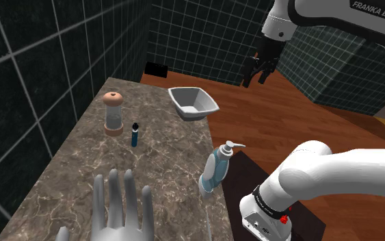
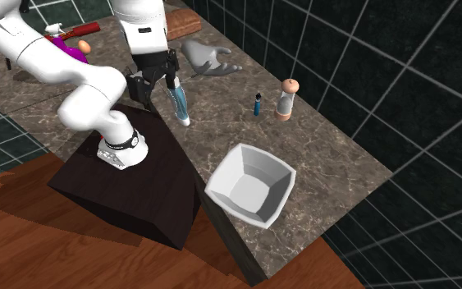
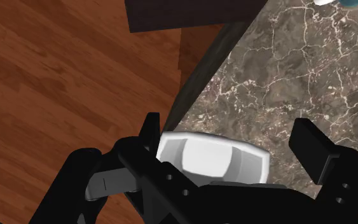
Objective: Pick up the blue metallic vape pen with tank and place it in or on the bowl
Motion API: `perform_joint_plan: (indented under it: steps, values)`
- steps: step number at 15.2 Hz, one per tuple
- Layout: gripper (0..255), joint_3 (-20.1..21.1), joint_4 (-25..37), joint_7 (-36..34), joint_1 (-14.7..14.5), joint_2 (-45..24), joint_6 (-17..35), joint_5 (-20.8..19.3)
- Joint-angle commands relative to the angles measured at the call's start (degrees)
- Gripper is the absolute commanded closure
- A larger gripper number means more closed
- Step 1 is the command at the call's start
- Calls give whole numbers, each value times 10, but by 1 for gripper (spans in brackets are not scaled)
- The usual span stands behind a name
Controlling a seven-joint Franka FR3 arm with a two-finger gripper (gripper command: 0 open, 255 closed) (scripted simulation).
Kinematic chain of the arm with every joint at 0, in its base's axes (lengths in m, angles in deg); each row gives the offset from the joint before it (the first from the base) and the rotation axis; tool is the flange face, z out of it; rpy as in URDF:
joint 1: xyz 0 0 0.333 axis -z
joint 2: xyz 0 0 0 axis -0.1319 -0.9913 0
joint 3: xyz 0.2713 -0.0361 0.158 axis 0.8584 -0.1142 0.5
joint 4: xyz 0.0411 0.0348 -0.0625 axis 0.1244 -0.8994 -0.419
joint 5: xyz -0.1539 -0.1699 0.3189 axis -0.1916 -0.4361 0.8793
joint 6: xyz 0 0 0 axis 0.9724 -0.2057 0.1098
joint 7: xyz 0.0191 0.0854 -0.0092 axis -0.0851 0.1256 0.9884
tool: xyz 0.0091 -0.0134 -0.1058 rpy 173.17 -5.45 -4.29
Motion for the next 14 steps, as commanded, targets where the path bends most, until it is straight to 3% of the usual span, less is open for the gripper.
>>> perform_joint_plan:
  steps: [1, 14]
  values:
    - [0, 0, 0, 0, 0, 0, 0, 0]
    - [0, 110, -31, -133, -45, -135, 170, 79]
